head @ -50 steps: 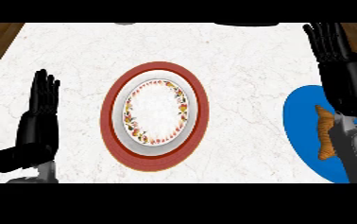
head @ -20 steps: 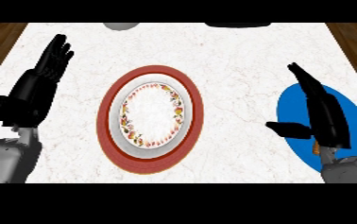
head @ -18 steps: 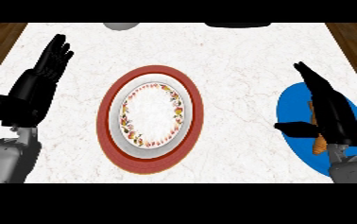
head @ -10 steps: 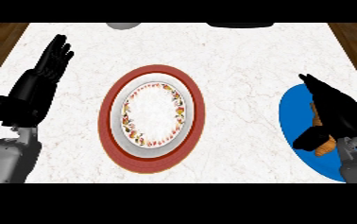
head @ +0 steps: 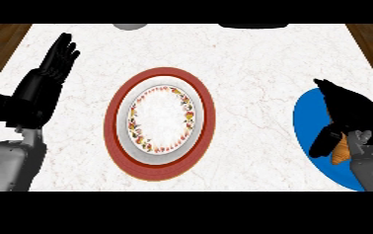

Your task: Pick the croissant from the plate and place it in the plate

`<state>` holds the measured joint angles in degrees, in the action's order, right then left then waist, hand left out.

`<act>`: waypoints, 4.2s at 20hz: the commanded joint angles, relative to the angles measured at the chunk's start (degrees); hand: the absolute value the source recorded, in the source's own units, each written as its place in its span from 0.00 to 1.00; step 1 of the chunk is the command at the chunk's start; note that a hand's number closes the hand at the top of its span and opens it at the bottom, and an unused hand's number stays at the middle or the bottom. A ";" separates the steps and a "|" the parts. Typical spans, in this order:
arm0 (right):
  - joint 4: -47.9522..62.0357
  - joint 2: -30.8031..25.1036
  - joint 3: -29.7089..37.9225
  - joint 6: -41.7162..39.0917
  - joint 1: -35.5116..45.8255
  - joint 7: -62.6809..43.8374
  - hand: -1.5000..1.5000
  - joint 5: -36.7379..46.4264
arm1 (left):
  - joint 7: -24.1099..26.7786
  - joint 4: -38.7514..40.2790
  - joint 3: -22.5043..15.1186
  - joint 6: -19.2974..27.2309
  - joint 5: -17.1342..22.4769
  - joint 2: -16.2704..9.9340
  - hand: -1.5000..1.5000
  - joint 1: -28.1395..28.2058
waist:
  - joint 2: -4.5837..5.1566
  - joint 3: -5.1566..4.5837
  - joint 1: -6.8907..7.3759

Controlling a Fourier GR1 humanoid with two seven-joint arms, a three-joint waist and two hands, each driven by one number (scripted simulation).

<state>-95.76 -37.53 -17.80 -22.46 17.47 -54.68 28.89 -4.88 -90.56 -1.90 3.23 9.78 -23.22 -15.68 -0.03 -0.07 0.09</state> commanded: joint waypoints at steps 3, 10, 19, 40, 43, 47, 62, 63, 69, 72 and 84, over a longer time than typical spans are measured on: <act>0.87 -2.45 1.47 -4.94 -1.62 -4.75 0.00 2.42 | -0.22 1.64 -0.33 0.36 -2.05 1.44 0.50 -1.48 | 0.01 0.04 -0.51; 7.79 -0.23 2.83 -3.07 -3.79 -1.81 0.00 6.45 | 0.11 -0.19 1.02 -0.47 -2.68 2.09 0.50 1.11 | 0.05 0.06 -0.15; 17.35 5.34 5.80 -3.96 -2.54 5.85 0.00 10.64 | -0.32 -1.62 2.05 -2.12 -4.64 4.62 0.50 0.65 | 0.08 0.08 0.11; 14.11 4.37 5.33 13.35 -5.94 15.67 1.00 30.07 | -2.12 -3.92 4.88 -5.26 -5.75 5.80 0.50 2.08 | -0.18 0.04 -0.49; 0.42 9.00 3.58 17.99 -20.06 10.68 1.00 28.48 | -1.20 0.06 7.88 -4.95 -5.22 4.17 0.50 1.23 | -0.83 -0.06 -3.86; -15.12 9.91 0.69 22.18 -33.85 7.22 1.00 30.81 | -0.36 -1.69 8.11 -4.60 -5.46 4.51 0.50 5.05 | -1.21 -0.14 -4.84; -48.46 18.99 -23.80 24.94 -34.45 4.55 1.00 44.75 | -2.55 -1.51 6.08 -6.22 -5.60 5.10 0.50 0.28 | -0.29 -0.05 -0.69; -48.18 21.43 -26.85 23.78 -32.42 2.97 1.00 45.97 | -1.27 -0.84 6.09 -5.31 -6.13 5.99 0.50 0.62 | -0.26 -0.10 -0.55; -40.98 35.12 -28.79 10.88 -14.83 -4.11 1.00 46.96 | -2.10 -2.60 6.28 -6.75 -5.81 5.46 0.50 0.26 | 0.02 -0.04 0.53; -31.68 37.20 -31.38 13.99 -6.79 -7.92 1.00 46.04 | -0.54 1.59 6.67 -6.60 -6.64 6.13 0.50 -1.11 | 0.11 0.00 0.28; -1.00 37.49 -20.92 31.63 19.03 -13.69 1.00 26.74 | -0.28 -0.15 4.84 -6.20 -7.83 8.20 0.50 -0.46 | 0.38 0.01 1.65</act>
<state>-106.17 -0.65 -41.40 1.97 29.47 -62.62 60.14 -6.24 -91.73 3.55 -3.35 2.75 -16.06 -16.54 0.25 -0.07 1.70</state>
